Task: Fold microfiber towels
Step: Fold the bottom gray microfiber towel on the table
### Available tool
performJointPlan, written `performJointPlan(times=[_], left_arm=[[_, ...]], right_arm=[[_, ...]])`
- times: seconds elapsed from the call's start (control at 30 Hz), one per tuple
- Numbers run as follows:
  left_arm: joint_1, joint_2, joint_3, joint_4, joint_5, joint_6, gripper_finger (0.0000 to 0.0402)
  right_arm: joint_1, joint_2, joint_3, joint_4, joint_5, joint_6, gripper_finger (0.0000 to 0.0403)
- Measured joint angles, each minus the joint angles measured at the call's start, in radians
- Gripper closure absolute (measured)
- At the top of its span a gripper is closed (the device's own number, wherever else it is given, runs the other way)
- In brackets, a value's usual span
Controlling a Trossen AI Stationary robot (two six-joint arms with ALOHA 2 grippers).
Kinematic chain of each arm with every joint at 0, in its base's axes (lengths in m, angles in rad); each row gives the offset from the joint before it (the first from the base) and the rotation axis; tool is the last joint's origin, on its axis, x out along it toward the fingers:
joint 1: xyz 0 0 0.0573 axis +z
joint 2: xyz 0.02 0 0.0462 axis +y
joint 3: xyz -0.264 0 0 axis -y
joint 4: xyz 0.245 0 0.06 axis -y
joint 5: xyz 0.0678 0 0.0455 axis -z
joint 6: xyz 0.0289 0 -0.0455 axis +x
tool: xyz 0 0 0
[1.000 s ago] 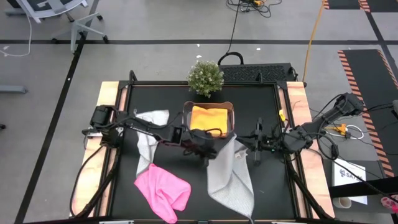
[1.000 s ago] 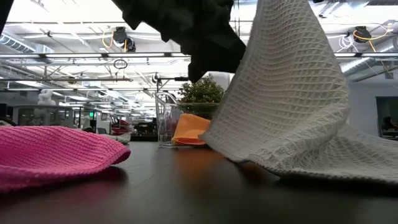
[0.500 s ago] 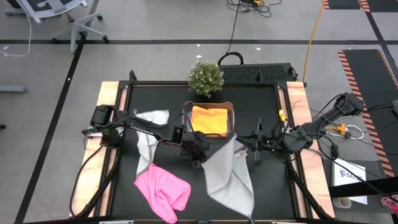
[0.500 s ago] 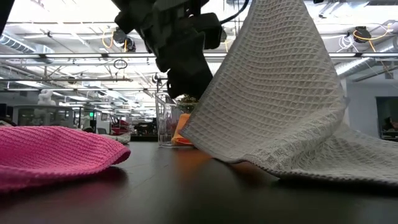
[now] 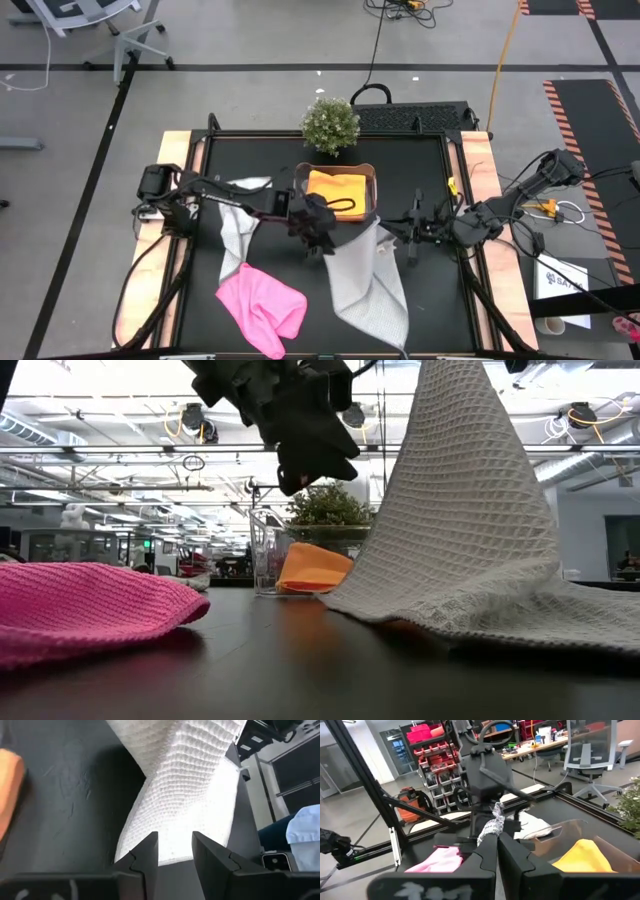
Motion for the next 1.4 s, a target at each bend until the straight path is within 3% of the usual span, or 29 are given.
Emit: performJointPlan(times=[0.27, 0.6, 1.0, 1.13, 1.4], left_arm=[[-0.019, 0.020, -0.002, 0.025, -0.112, 0.077, 0.0282], [0.003, 0.029, 0.000, 0.091, -0.127, 0.118, 0.0282], [-0.006, 0.102, 0.000, 0.229, -0.048, 0.060, 0.0282], [-0.008, 0.106, 0.000, 0.182, 0.011, 0.051, 0.0282], [-0.045, 0.106, 0.000, 0.085, -0.009, 0.046, 0.0282]], right_arm=[[0.000, 0.000, 0.000, 0.003, 0.018, 0.006, 0.0403], [0.000, 0.000, 0.000, 0.021, 0.018, 0.007, 0.0403], [0.000, 0.000, 0.000, 0.056, 0.018, -0.030, 0.0403], [0.000, 0.000, 0.000, 0.059, 0.018, -0.031, 0.0403], [0.000, 0.000, 0.000, 0.059, 0.018, -0.042, 0.0403]])
